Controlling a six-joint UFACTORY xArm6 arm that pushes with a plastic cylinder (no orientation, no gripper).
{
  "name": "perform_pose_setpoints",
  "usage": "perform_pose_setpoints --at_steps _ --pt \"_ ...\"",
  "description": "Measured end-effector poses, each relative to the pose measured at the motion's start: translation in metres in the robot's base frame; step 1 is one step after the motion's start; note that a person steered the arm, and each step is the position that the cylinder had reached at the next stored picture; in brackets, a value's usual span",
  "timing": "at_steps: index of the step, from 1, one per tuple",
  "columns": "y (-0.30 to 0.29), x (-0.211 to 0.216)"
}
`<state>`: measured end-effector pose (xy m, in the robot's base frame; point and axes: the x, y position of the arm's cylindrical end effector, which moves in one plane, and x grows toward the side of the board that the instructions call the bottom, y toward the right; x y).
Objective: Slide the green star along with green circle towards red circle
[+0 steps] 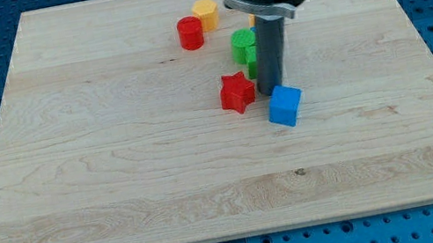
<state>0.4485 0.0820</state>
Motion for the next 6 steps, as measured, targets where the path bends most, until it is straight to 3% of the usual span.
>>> perform_pose_setpoints --at_steps 3,6 --pt "0.080 -0.019" --pt "-0.005 -0.037"
